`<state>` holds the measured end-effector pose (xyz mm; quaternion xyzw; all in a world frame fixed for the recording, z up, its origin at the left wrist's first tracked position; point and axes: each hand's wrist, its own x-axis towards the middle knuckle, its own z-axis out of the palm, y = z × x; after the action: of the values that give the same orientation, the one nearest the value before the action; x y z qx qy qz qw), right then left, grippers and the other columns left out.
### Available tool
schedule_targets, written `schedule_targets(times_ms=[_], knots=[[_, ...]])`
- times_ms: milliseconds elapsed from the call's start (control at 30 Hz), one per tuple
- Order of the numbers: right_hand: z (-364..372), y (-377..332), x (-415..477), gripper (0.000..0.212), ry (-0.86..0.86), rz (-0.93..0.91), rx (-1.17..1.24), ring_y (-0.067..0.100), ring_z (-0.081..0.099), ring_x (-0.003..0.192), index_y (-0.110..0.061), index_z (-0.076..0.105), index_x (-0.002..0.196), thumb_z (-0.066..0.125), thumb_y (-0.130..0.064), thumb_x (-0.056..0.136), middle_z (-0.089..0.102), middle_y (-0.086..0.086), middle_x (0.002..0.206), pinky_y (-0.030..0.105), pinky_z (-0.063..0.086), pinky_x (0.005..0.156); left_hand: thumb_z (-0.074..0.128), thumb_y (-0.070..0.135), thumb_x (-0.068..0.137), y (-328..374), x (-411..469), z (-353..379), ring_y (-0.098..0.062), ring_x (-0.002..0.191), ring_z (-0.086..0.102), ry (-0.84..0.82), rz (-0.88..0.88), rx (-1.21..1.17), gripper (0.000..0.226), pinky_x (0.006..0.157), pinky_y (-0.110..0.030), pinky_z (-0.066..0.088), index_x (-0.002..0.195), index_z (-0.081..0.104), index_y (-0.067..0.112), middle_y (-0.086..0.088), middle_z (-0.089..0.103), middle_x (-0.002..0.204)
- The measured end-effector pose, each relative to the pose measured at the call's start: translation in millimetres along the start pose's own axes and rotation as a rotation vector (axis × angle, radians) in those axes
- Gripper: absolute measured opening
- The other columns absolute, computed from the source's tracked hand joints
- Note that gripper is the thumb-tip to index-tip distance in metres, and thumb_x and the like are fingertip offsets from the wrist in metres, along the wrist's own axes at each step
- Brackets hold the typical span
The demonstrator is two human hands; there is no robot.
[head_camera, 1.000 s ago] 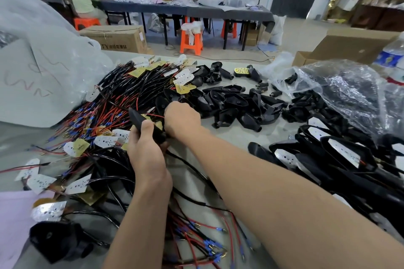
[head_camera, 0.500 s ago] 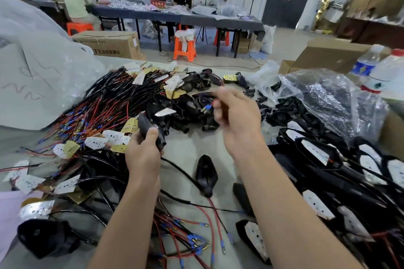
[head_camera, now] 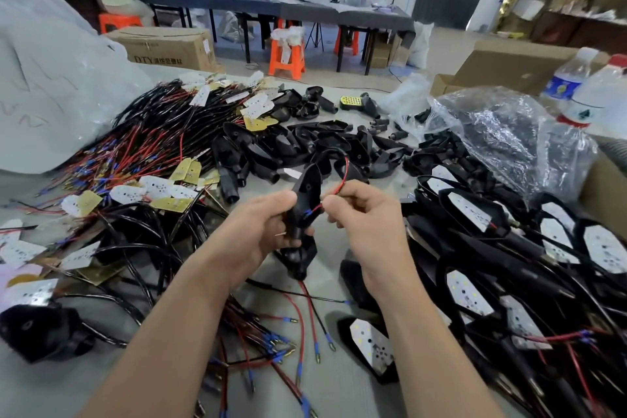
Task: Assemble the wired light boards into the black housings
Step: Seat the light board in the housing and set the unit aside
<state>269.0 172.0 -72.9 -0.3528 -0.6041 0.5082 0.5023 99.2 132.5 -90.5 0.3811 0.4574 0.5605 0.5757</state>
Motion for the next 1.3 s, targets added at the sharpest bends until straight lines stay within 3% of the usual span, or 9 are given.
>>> schedule_targets(times_ms=[100, 333, 533, 667, 733, 867, 1033, 1133, 1300], knots=[[3.2, 2.5, -2.3, 0.013, -0.033, 0.015, -0.150, 0.014, 0.051, 0.065, -0.016, 0.076, 0.073, 0.074, -0.008, 0.084, 0.067, 0.015, 0.071, 0.027, 0.043, 0.064, 0.058, 0.034, 0.090, -0.3, -0.1, -1.9, -0.024, 0.090, 0.072, -0.024, 0.029, 0.007, 0.037, 0.072, -0.030, 0.057, 0.114, 0.078, 0.014, -0.011, 0.075, 0.107], [6.9, 4.5, -4.6, 0.013, -0.075, 0.086, -0.299, 0.007, 0.029, 0.046, -0.019, 0.077, 0.069, 0.078, -0.016, 0.081, 0.037, -0.011, 0.045, 0.021, 0.030, 0.050, 0.053, 0.034, 0.100, 2.2, -2.3, -0.4, -0.033, 0.124, 0.060, -0.184, 0.081, 0.098, 0.044, 0.102, -0.048, 0.041, 0.143, 0.061, 0.024, -0.012, 0.066, 0.138], [8.7, -2.6, -7.6, 0.017, -0.131, 0.075, -0.297, 0.031, 0.044, 0.056, -0.016, 0.076, 0.068, 0.074, -0.021, 0.084, 0.058, 0.024, 0.062, 0.042, 0.047, 0.059, 0.053, 0.051, 0.096, 3.5, -5.5, 12.3, -0.015, 0.092, 0.064, -0.119, 0.040, 0.054, 0.045, 0.070, -0.024, 0.053, 0.132, 0.069, 0.029, -0.002, 0.074, 0.119], [9.9, 0.7, -8.1, 0.011, 0.122, -0.032, -0.458, 0.009, 0.043, 0.043, -0.028, 0.074, 0.068, 0.077, -0.031, 0.079, 0.053, -0.003, 0.046, 0.028, 0.038, 0.049, 0.044, 0.011, 0.096, 9.9, -8.8, 3.5, -0.014, 0.112, 0.062, -0.411, 0.022, -0.017, 0.058, 0.087, -0.030, 0.054, 0.152, 0.050, 0.028, -0.008, 0.056, 0.149], [7.8, -1.6, -9.0, 0.016, 0.210, -0.020, -0.482, 0.008, 0.056, 0.045, -0.029, 0.070, 0.068, 0.082, -0.039, 0.069, 0.057, -0.004, 0.048, 0.031, 0.046, 0.050, 0.048, -0.008, 0.087, 10.5, -10.1, 2.0, -0.017, 0.105, 0.068, -0.442, -0.008, -0.073, 0.070, 0.087, -0.029, 0.058, 0.147, 0.057, 0.027, -0.018, 0.060, 0.134], [6.1, -2.0, -7.8, 0.051, 0.263, 0.030, -0.465, 0.023, 0.067, 0.068, -0.019, 0.042, 0.070, 0.082, -0.048, 0.059, 0.059, 0.013, 0.073, 0.047, 0.053, 0.062, 0.061, -0.007, 0.086, 8.8, -10.1, 3.5, -0.020, 0.098, 0.071, -0.386, 0.000, -0.114, 0.061, 0.080, -0.024, 0.061, 0.139, 0.065, 0.023, -0.019, 0.054, 0.111], [6.6, -7.7, -5.2, 0.027, 0.007, 0.270, 0.148, 0.016, 0.069, 0.068, -0.006, 0.063, 0.108, 0.078, -0.013, 0.087, 0.075, 0.009, 0.088, 0.033, 0.057, 0.067, 0.075, 0.019, 0.086, 12.8, -13.4, -0.3, -0.006, 0.074, 0.072, -0.306, -0.025, -0.080, 0.032, 0.062, -0.015, 0.057, 0.118, 0.079, 0.022, -0.009, 0.077, 0.104], [6.6, -9.6, -6.3, 0.011, 0.002, 0.220, 0.165, 0.018, 0.065, 0.070, 0.007, 0.071, 0.095, 0.069, -0.003, 0.092, 0.073, 0.019, 0.082, 0.032, 0.054, 0.069, 0.082, 0.024, 0.081, 8.6, -10.5, 4.0, -0.001, 0.059, 0.064, -0.130, -0.008, 0.019, 0.013, 0.054, -0.012, 0.052, 0.092, 0.085, 0.019, -0.003, 0.077, 0.084], [8.2, -13.0, -7.0, 0.017, 0.032, 0.163, 0.196, 0.013, 0.056, 0.055, -0.003, 0.071, 0.077, 0.064, 0.002, 0.092, 0.067, 0.008, 0.066, 0.022, 0.044, 0.052, 0.098, 0.044, 0.053, 8.1, -8.8, 1.4, -0.004, 0.058, 0.066, -0.013, 0.084, 0.057, 0.042, 0.052, -0.014, 0.051, 0.082, 0.085, 0.017, -0.003, 0.076, 0.075]])
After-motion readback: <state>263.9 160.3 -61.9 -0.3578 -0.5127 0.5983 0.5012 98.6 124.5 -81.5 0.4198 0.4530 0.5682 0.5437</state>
